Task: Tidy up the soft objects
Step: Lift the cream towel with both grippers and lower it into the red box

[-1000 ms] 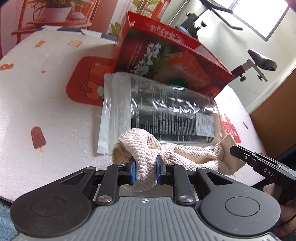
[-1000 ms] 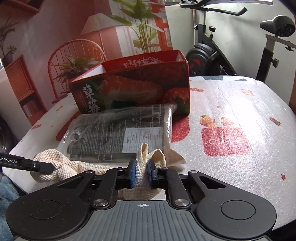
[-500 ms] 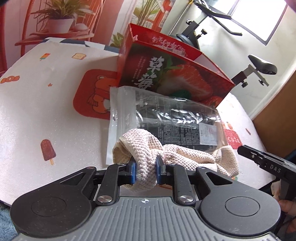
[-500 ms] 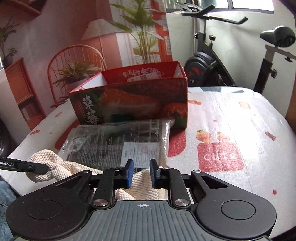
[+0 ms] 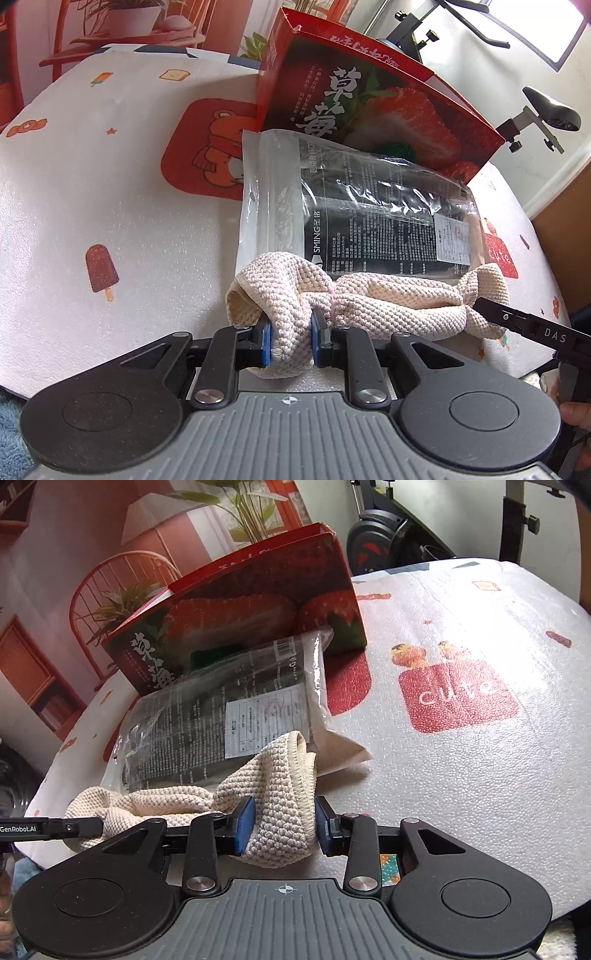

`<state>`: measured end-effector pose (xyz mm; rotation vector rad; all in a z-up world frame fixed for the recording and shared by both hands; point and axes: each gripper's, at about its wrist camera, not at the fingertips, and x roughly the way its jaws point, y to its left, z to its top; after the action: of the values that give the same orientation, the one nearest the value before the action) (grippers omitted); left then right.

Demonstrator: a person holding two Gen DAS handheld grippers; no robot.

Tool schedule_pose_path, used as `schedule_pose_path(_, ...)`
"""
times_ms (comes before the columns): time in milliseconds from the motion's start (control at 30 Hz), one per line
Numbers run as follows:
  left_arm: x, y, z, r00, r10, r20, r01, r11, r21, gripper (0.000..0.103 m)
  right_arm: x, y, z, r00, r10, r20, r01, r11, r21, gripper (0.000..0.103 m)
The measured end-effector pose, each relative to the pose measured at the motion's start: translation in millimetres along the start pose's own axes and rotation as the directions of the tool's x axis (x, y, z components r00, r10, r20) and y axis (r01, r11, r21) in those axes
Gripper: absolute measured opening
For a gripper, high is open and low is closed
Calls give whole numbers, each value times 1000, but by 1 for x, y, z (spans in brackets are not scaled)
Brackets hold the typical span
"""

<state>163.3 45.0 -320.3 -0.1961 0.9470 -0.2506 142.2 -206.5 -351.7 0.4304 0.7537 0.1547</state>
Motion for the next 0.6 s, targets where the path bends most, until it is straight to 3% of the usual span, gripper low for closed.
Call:
schedule_pose_path(133, -10, -2, 2, 999, -41, 35, 41, 999, 3, 20, -18, 14, 10, 996, 43, 77, -38, 997, -69, 17)
schedule_pose_path(333, -43, -17, 20, 984, -77, 158, 68, 996, 59, 20, -46, 29, 45, 977, 95, 191, -70, 988, -136, 16)
schedule_pose_path(600, -73, -38, 91, 952, -109, 285, 87, 992, 91, 20, -53, 39, 126, 948, 110, 298, -51, 979, -198, 16)
